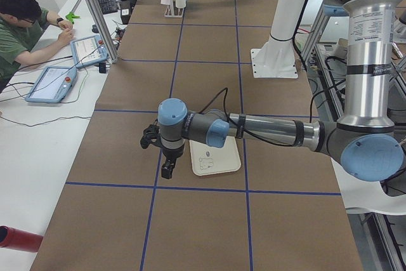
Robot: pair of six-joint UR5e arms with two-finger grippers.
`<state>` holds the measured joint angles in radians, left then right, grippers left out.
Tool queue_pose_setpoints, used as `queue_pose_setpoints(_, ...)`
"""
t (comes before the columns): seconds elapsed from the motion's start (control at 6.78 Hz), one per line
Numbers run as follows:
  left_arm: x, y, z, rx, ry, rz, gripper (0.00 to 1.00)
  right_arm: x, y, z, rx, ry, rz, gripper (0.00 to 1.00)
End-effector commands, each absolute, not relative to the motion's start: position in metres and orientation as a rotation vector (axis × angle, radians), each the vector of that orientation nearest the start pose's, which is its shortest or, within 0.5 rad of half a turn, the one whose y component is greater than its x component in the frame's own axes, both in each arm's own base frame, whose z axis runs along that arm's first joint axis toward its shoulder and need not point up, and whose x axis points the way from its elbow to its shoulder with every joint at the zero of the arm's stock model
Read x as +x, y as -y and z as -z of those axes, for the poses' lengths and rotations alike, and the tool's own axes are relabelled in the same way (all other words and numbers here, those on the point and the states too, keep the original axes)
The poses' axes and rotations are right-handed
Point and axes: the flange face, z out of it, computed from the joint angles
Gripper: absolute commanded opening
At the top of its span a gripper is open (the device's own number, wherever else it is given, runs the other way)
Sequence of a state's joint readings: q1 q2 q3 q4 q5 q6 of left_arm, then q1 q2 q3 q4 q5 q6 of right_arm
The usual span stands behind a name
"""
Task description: Transfer IKEA cup to right arm and place on rack
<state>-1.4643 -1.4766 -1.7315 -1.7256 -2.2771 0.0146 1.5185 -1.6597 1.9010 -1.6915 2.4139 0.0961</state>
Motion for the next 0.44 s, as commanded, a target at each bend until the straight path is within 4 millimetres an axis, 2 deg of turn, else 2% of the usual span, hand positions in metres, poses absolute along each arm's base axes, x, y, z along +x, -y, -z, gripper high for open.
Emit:
queue_pose_setpoints(0.0, -0.069, 0.434, -0.623, 0.217, -0.741, -0.092, 1.0, 0.036, 0.45, -0.566, 0.013, 0.842, -0.006, 1.0)
queue_pose_setpoints(0.15, -0.077, 0.432, -0.631, 0.231, -0.751, -0.078, 1.0, 0.048, 0.448, -0.559, 0.034, 0.839, -0.036, 1.0)
queue_pose_setpoints(0.29, -0.078, 0.432, -0.652, 0.231, -0.736, -0.073, 1.0, 0.058, 0.448, -0.544, 0.07, 0.835, -0.04, 1.0)
